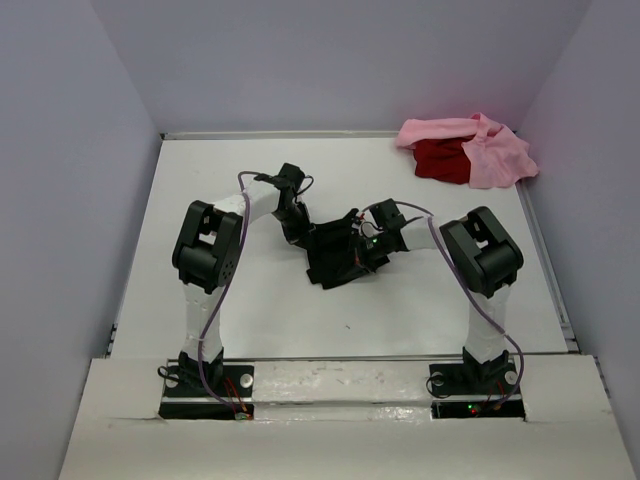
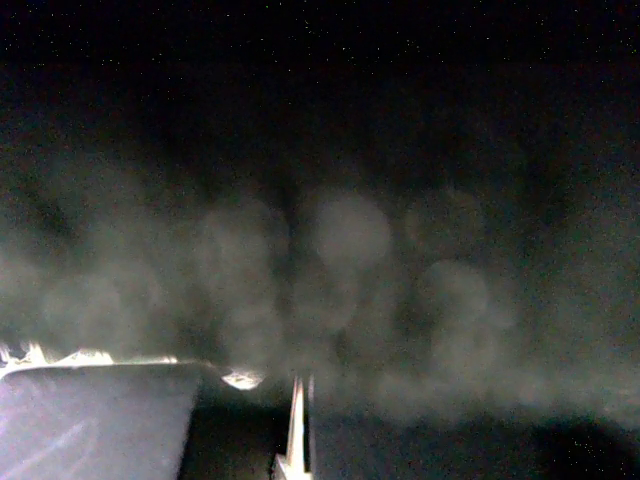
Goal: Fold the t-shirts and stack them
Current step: Fold the tshirt
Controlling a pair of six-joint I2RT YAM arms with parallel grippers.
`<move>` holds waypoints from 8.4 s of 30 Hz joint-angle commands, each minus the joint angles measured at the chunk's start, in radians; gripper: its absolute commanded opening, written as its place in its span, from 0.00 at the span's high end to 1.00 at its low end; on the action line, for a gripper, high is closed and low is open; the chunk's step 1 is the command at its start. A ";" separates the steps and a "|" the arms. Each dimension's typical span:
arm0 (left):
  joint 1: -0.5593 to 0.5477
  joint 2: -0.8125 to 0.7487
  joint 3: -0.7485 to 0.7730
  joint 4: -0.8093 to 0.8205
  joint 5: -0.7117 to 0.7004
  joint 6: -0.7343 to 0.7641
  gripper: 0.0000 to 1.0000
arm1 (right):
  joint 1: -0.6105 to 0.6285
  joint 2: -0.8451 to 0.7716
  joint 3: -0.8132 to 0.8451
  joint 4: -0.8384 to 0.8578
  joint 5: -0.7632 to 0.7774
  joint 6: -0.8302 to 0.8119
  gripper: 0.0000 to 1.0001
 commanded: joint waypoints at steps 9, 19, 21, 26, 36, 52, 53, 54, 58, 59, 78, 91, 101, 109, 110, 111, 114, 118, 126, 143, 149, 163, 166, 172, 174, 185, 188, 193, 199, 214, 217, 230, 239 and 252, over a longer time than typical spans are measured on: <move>0.080 -0.026 0.026 0.003 0.002 0.012 1.00 | 0.010 0.021 -0.124 -0.131 0.131 -0.002 1.00; 0.149 0.064 0.239 -0.066 0.008 0.022 1.00 | 0.010 0.012 -0.162 -0.125 0.120 -0.010 1.00; 0.151 0.090 0.288 -0.083 0.019 0.020 1.00 | 0.010 0.009 -0.167 -0.123 0.122 -0.012 1.00; 0.152 0.106 0.341 -0.085 0.031 0.012 0.86 | 0.010 0.009 -0.174 -0.119 0.115 -0.012 1.00; 0.154 0.037 0.217 -0.047 0.057 0.017 0.84 | 0.010 0.000 -0.145 -0.110 0.103 -0.006 1.00; 0.152 -0.170 0.066 -0.073 0.091 0.020 0.01 | 0.010 -0.104 0.006 -0.067 0.004 0.079 0.60; 0.154 -0.176 0.063 -0.082 0.089 0.025 0.01 | 0.010 -0.111 0.017 -0.068 -0.012 0.085 0.59; 0.152 -0.187 0.057 -0.086 0.086 0.026 0.01 | 0.010 -0.129 0.028 -0.068 -0.018 0.097 0.59; 0.152 -0.215 0.017 -0.083 0.082 0.031 0.01 | 0.010 -0.169 0.091 -0.070 -0.049 0.137 0.47; 0.152 -0.219 0.003 -0.076 0.082 0.029 0.01 | 0.010 -0.175 0.121 -0.071 -0.058 0.142 0.47; 0.134 -0.330 -0.233 0.038 0.074 -0.003 0.01 | -0.182 -0.071 0.674 -0.491 0.099 -0.180 0.46; 0.133 -0.318 -0.258 0.115 0.048 -0.035 0.01 | -0.228 0.073 0.775 -0.682 0.276 -0.387 0.43; 0.134 -0.244 -0.227 0.125 0.022 -0.020 0.01 | -0.228 0.078 0.708 -0.677 0.281 -0.394 0.44; 0.133 -0.183 -0.183 0.150 0.013 -0.014 0.01 | -0.228 0.086 0.659 -0.656 0.255 -0.391 0.44; 0.133 -0.178 -0.176 0.159 0.013 -0.012 0.01 | -0.228 0.090 0.655 -0.654 0.244 -0.391 0.44; 0.133 -0.176 -0.173 0.167 0.013 -0.012 0.01 | -0.228 0.093 0.654 -0.653 0.241 -0.391 0.44; 0.133 -0.181 -0.156 0.193 0.008 -0.017 0.03 | -0.228 0.099 0.651 -0.645 0.226 -0.387 0.44; 0.133 -0.186 -0.146 0.243 0.005 -0.034 0.13 | -0.228 0.109 0.652 -0.636 0.207 -0.374 0.45; 0.134 -0.167 -0.135 0.291 0.054 -0.064 0.66 | -0.228 0.118 0.659 -0.633 0.192 -0.368 0.46; 0.131 -0.150 -0.189 0.300 0.077 -0.061 0.37 | -0.228 0.129 0.668 -0.620 0.172 -0.348 0.47; 0.120 -0.137 -0.192 0.305 0.088 -0.067 0.55 | -0.228 0.139 0.675 -0.616 0.164 -0.338 0.47; 0.094 -0.117 -0.184 0.306 0.099 -0.084 0.47 | -0.228 0.155 0.692 -0.614 0.154 -0.337 0.48; 0.094 -0.114 -0.176 0.303 0.097 -0.084 0.56 | -0.228 0.158 0.698 -0.614 0.154 -0.335 0.49; 0.094 -0.117 -0.175 0.299 0.095 -0.087 0.64 | -0.228 0.165 0.712 -0.616 0.149 -0.334 0.51; 0.094 -0.120 -0.175 0.297 0.094 -0.089 0.64 | -0.228 0.168 0.720 -0.616 0.149 -0.334 0.51; 0.093 -0.124 -0.181 0.296 0.095 -0.087 0.64 | -0.228 0.182 0.781 -0.666 0.161 -0.351 0.54; 0.093 -0.127 -0.184 0.294 0.099 -0.092 0.66 | -0.228 0.184 0.793 -0.686 0.172 -0.358 0.57; 0.091 -0.133 -0.184 0.296 0.102 -0.100 0.71 | -0.237 0.184 0.787 -0.696 0.160 -0.358 0.63; 0.085 -0.133 -0.189 0.293 0.106 -0.101 0.70 | -0.237 0.184 0.780 -0.695 0.149 -0.358 0.62; 0.080 -0.153 -0.199 0.280 0.099 -0.107 1.00 | -0.237 0.185 0.778 -0.715 0.138 -0.358 1.00; 0.080 -0.153 -0.174 0.259 0.096 -0.104 1.00 | -0.237 0.187 0.793 -0.726 0.138 -0.355 1.00; 0.220 0.054 0.233 0.050 0.126 0.051 1.00 | -0.247 0.253 0.919 -0.720 0.135 -0.274 1.00; 0.284 0.130 0.436 -0.066 0.151 0.126 1.00 | -0.256 0.210 0.965 -0.696 0.122 -0.231 1.00; 0.255 -0.127 0.132 0.049 0.243 0.055 1.00 | -0.265 0.050 0.860 -0.677 0.030 -0.206 1.00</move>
